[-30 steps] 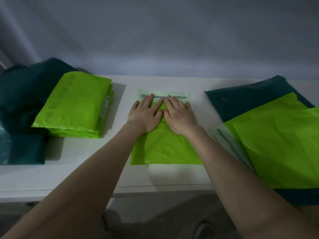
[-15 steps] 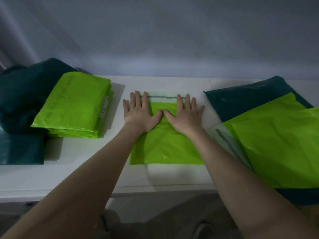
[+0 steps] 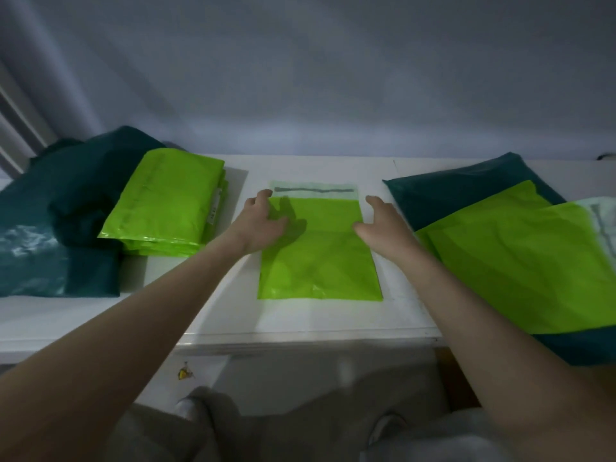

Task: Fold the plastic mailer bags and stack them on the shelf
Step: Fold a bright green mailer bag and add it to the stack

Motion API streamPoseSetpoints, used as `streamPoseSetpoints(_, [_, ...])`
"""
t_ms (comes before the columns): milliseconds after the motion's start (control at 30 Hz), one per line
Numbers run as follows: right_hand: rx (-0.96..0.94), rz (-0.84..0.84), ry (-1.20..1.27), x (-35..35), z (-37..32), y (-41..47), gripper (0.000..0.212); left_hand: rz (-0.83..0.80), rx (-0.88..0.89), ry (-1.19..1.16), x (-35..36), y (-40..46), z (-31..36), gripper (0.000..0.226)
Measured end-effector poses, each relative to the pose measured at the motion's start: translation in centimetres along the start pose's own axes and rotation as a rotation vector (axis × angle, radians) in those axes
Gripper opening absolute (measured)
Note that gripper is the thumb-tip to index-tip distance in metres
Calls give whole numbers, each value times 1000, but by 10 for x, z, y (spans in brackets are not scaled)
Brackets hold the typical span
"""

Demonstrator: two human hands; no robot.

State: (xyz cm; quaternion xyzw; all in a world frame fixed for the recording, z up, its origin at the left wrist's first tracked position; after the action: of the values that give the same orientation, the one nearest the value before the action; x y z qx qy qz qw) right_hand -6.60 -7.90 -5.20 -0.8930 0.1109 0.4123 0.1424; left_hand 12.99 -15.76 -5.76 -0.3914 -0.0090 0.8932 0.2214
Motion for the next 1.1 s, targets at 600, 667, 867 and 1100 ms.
streamPoseSetpoints(600, [176, 78, 470, 14, 12, -7, 49, 45, -210, -625, 8, -5, -18, 58])
streamPoseSetpoints(667, [196, 74, 481, 14, 13, -5, 53, 38, -199, -603, 8, -4, -14, 58])
streamPoseSetpoints(867, [253, 95, 457, 13, 21, -1, 60, 18, -139, -618, 9, -2, -6, 23])
streamPoseSetpoints(1100, [315, 84, 549, 7, 28, -1, 48, 61, -71, -618, 1, 4, -9, 25])
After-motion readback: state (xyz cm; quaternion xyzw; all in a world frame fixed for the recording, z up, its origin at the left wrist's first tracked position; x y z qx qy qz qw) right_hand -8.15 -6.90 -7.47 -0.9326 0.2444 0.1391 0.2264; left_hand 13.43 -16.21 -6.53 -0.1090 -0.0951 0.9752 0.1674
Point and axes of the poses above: each hand's wrist, its own y-axis towards the middle knuckle, its own x-axis out of the palm, z = x × y, the point moved 8 cm from there along y, towards the middle knuckle, and after that the axes turned 4 degrees about -z, right-handed, at the moved point
